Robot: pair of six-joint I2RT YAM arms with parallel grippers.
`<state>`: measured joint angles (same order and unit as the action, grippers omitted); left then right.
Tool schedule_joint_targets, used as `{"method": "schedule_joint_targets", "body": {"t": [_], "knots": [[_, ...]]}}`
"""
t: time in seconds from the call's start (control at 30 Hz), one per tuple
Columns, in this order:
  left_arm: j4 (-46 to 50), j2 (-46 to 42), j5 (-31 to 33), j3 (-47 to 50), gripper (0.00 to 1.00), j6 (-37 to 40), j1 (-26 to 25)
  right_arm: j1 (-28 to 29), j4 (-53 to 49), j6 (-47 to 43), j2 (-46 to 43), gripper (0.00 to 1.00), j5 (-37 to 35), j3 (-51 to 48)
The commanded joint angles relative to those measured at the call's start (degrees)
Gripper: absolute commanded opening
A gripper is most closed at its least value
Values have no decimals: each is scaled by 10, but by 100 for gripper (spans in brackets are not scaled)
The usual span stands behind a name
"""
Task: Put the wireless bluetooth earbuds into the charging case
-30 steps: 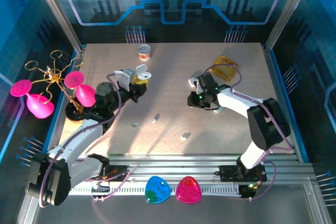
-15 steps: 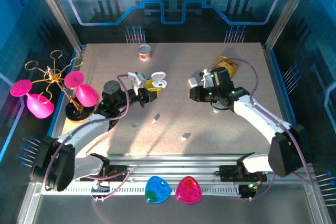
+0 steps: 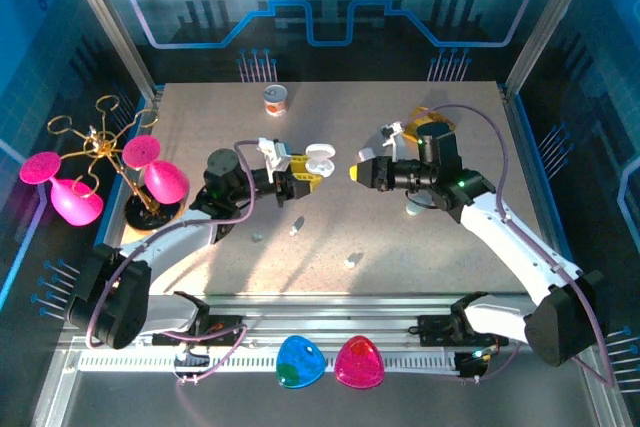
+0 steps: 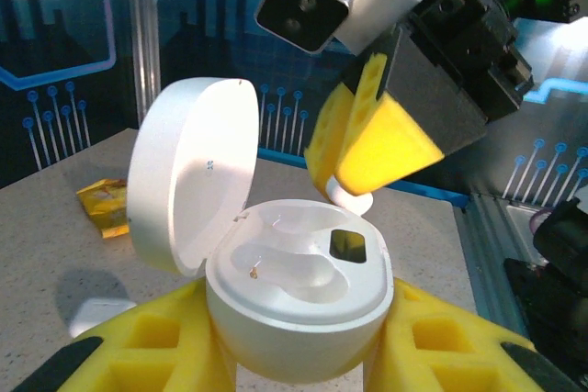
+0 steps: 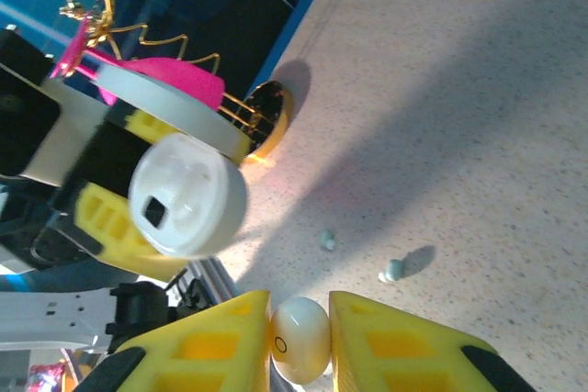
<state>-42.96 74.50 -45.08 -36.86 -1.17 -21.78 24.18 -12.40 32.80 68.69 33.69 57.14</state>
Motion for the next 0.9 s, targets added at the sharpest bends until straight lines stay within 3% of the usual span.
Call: {"method": "schedule_joint_targets", "body": {"t": [0.0, 0.87], "knots": [[1, 9, -32, -21, 25, 13, -7, 17, 26, 5, 2, 18, 30, 32], [-28, 20, -37, -28, 24, -11, -23, 50, 13, -13, 42, 19, 17, 61]]}}
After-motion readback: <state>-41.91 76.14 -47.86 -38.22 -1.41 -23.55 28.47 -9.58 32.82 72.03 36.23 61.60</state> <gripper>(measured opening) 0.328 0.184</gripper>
